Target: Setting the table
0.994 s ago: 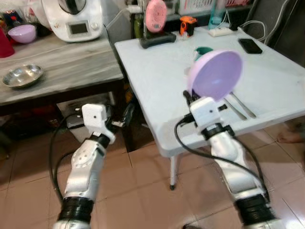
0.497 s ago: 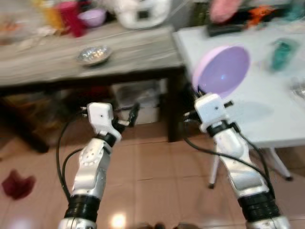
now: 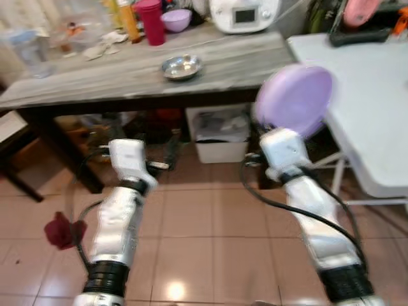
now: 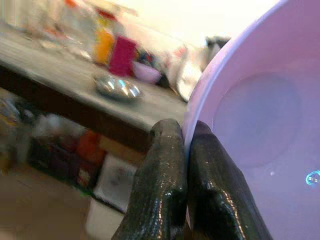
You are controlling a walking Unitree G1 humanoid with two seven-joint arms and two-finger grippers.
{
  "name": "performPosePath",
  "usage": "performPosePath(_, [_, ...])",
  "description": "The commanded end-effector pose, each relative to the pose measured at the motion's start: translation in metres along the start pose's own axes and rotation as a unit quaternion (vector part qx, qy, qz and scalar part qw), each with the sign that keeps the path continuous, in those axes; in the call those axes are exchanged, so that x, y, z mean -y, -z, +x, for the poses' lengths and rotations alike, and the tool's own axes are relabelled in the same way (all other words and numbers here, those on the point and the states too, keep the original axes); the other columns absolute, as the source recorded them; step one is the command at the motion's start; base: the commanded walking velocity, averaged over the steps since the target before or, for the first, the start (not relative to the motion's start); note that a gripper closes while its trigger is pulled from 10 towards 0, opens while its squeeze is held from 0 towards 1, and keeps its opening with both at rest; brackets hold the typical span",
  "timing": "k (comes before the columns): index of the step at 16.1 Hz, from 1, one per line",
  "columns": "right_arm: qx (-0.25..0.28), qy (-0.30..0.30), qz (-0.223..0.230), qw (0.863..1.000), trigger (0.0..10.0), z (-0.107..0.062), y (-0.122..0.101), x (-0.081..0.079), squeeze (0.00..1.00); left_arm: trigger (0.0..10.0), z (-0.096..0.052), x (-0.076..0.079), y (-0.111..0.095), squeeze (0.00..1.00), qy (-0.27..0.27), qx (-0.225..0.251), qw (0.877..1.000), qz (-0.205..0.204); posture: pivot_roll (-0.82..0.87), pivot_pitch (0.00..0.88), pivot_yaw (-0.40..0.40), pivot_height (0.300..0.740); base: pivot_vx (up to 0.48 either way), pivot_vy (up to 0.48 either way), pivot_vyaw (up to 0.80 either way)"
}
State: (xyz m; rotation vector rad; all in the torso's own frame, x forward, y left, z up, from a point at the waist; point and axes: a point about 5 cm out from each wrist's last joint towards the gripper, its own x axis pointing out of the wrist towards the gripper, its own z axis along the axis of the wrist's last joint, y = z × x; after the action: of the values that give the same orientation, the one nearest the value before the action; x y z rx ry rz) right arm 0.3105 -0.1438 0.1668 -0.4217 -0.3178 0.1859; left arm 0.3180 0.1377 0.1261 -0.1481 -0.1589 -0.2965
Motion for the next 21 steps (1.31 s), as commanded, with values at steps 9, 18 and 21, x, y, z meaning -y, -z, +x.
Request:
performPosePath(9, [-0.044, 0.054, 0.069, 0.995, 10.0, -0.045, 0.012, 0.008, 0.00, 10.0, -0.075, -0.041, 0.020, 0.00, -0.076, -0.064, 0.992, 0.082, -0.17, 0.096, 0.100, 0.740, 0.000, 0.089, 0.00])
performPosePath(18, [-0.036, 0.054, 0.063, 0.996, 10.0, -0.048, -0.002, 0.007, 0.00, 10.0, -0.076, -0.026, 0.024, 0.00, -0.029, -0.071, 0.995, 0.064, -0.25, 0.137, 0.084, 0.740, 0.071, 0.000, 0.13])
performPosePath(21, [-0.032, 0.048, 0.069, 0.996, 10.0, -0.043, -0.005, 0.002, 0.00, 10.0, -0.070, -0.024, 0.029, 0.00, -0.038, -0.067, 0.996, 0.047, -0.26, 0.095, 0.063, 0.740, 0.419, 0.000, 0.53])
